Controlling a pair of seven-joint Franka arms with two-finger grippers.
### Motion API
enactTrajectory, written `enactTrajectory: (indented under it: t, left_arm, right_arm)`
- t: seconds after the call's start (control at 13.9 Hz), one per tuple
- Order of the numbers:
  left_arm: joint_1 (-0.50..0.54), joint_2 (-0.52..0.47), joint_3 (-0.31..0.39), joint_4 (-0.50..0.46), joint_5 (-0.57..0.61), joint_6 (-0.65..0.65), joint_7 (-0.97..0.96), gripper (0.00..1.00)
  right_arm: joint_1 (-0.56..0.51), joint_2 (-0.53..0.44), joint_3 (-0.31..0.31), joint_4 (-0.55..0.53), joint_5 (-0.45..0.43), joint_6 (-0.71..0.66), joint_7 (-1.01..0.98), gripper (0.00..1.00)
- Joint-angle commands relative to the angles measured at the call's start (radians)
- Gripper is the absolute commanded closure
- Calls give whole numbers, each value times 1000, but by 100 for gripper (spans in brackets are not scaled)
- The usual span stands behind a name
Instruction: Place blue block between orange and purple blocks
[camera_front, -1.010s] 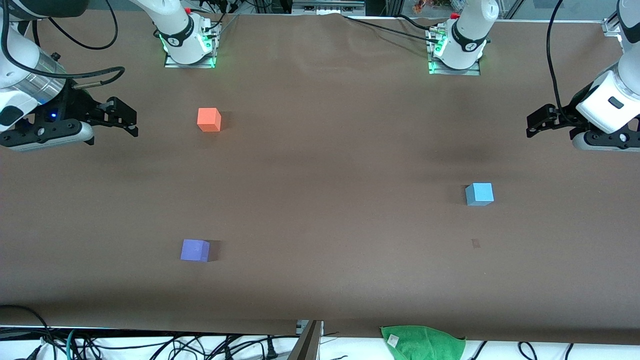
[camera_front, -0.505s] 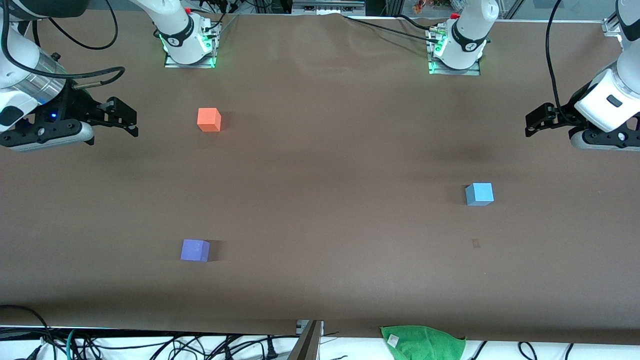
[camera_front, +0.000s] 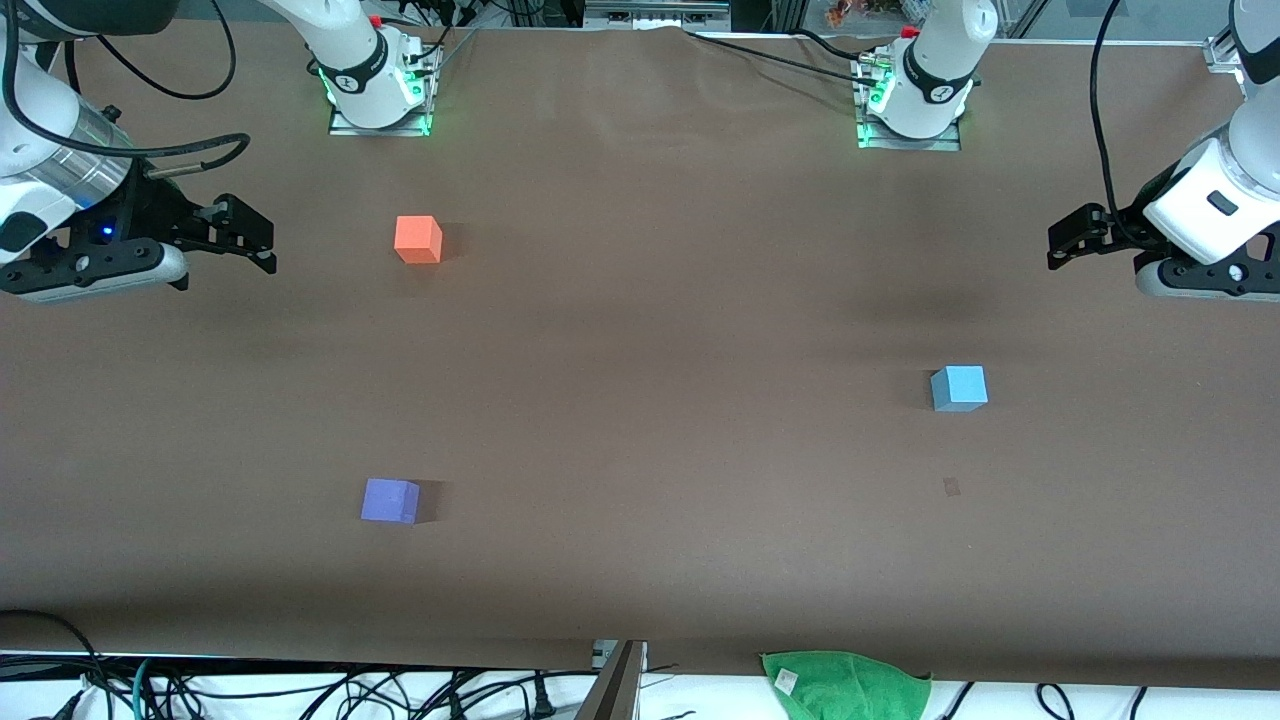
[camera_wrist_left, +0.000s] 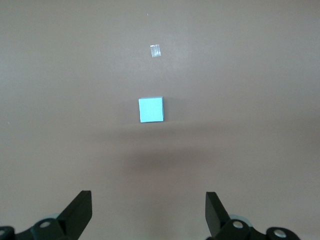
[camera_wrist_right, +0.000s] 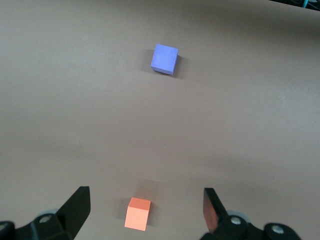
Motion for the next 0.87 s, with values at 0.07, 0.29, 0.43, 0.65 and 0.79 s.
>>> enactTrajectory:
  t: [0.07, 0.29, 0.43, 0.65, 0.79]
  left_arm:
    - [-7, 74, -4, 28, 17, -31, 10, 0]
    - [10, 191, -3, 33, 28, 30, 12, 0]
    - [10, 260, 1, 16, 31, 192, 13, 0]
    - [20, 346, 2, -13, 32, 352, 21, 0]
    - [30, 358, 2, -94, 32, 435, 21, 0]
  right_arm:
    - [-6, 0, 4, 8, 11, -2, -13, 0]
    - [-8, 0, 2, 8, 11, -2, -14, 0]
    - [-9, 0, 2, 8, 11, -1, -16, 0]
    - [-9, 0, 2, 8, 10, -1, -16, 0]
    - [-11, 0, 2, 6, 8, -5, -16, 0]
